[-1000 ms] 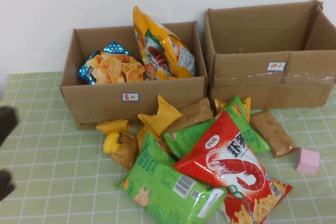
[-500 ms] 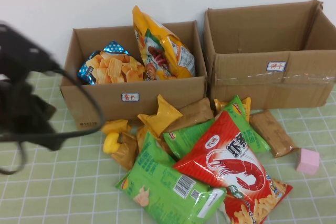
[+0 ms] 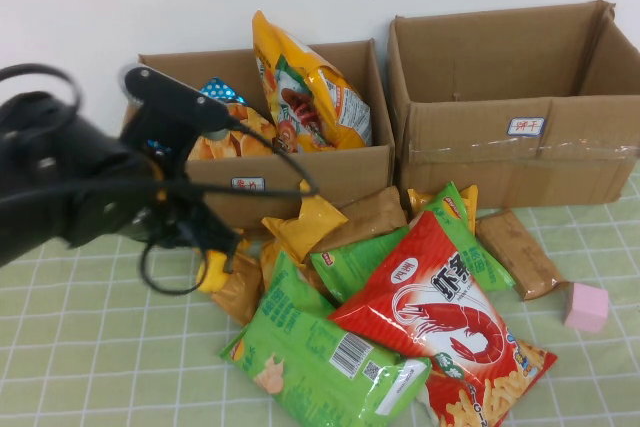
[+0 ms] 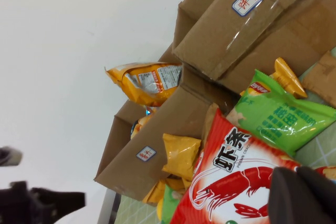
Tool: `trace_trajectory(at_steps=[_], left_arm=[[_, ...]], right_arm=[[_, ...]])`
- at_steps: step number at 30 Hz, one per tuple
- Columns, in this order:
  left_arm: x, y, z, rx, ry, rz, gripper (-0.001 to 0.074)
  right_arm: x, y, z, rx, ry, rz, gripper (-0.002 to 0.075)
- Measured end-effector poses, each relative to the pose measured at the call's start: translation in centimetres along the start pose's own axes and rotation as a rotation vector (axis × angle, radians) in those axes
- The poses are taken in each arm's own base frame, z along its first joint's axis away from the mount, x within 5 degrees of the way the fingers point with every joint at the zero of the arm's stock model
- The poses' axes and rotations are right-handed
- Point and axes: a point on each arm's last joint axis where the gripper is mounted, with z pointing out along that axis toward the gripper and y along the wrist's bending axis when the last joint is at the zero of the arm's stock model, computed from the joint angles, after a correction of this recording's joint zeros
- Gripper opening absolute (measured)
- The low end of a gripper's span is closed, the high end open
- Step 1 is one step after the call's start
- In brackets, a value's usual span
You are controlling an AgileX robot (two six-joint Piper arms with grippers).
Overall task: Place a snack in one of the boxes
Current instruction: Pick up the biscuit
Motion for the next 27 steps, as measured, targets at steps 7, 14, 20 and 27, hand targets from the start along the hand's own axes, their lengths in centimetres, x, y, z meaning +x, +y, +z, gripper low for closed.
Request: trace_trajectory(at_steps=[7, 14, 20, 27], left_arm=[[-1.2, -0.7, 3.3, -0.016, 0.081, -0.190, 0.0406], [-0.6, -0.9, 6.9, -0.043, 0.167, -0.291, 0.0667], [-0.3, -0.7, 10.2, -0.038, 0.140, -0.384, 0.0665], [0.3, -1.1, 13.5, -0.064, 0.118, -0.409, 0.0624]], right_arm=[[0.0, 0.0, 0.0, 0.000, 0.000, 0.001, -0.0002], [0.0, 0.0, 0.0, 0.000, 0.000, -0.009, -0.0002], [0.0, 0.0, 0.0, 0.000, 0.000, -0.033, -0.0002], [0.0, 0.0, 0.0, 0.000, 0.000, -0.044, -0.0002]])
